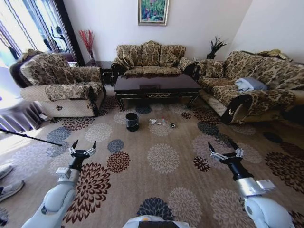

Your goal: Move to the front of the table and pick up the trash from the floor, then place it into the trash bin.

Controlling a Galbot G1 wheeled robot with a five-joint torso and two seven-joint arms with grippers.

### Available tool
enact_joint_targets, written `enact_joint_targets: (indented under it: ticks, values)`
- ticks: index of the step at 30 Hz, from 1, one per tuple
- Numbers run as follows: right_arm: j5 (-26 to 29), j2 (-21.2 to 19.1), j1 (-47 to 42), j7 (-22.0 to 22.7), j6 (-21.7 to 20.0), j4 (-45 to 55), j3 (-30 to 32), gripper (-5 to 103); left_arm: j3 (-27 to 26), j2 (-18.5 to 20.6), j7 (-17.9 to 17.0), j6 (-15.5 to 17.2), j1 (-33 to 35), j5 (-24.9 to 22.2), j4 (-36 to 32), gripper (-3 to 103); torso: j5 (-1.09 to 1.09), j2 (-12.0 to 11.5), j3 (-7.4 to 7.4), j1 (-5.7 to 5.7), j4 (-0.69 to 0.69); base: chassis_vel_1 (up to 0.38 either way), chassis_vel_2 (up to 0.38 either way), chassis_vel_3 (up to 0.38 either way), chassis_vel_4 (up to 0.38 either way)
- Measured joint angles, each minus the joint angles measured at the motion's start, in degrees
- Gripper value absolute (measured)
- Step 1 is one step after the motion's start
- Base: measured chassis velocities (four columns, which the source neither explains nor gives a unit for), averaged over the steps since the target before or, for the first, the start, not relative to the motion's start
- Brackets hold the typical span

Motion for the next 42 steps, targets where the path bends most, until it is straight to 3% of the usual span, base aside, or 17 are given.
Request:
enact_joint_targets:
  ticks: [6, 13, 20, 42]
  values:
    - [-1.61, 2.37, 0.21, 1.04, -0.29, 0.16, -0.98, 100, -1.04, 0.47, -0.61, -0.78, 2.54, -0.87, -0.43, 100, 0.00, 0.00, 0.00, -0.01, 0.00, 0.000, 0.000, 0.000, 0.000]
    - [-0.15, 2.81, -0.60, 1.39, -0.24, 0.63, 0.76, 100, -1.48, 0.84, -2.37, -1.55, 3.08, 1.36, -1.42, 100, 0.00, 0.00, 0.00, -0.01, 0.00, 0.000, 0.000, 0.000, 0.000]
    - [0.15, 3.83, -1.22, 1.39, -0.02, 1.92, 1.31, 100, -1.04, 0.54, -2.45, -0.36, 1.71, -2.01, -1.58, 100, -0.01, 0.00, 0.00, 0.00, 0.00, 0.000, 0.000, 0.000, 0.000]
    - [0.37, 4.97, 0.80, 2.53, -0.75, 0.74, 0.83, 100, 0.18, 0.61, -3.02, 0.48, 0.61, -1.74, 0.36, 100, 0.00, 0.00, 0.00, 0.00, 0.00, 0.000, 0.000, 0.000, 0.000]
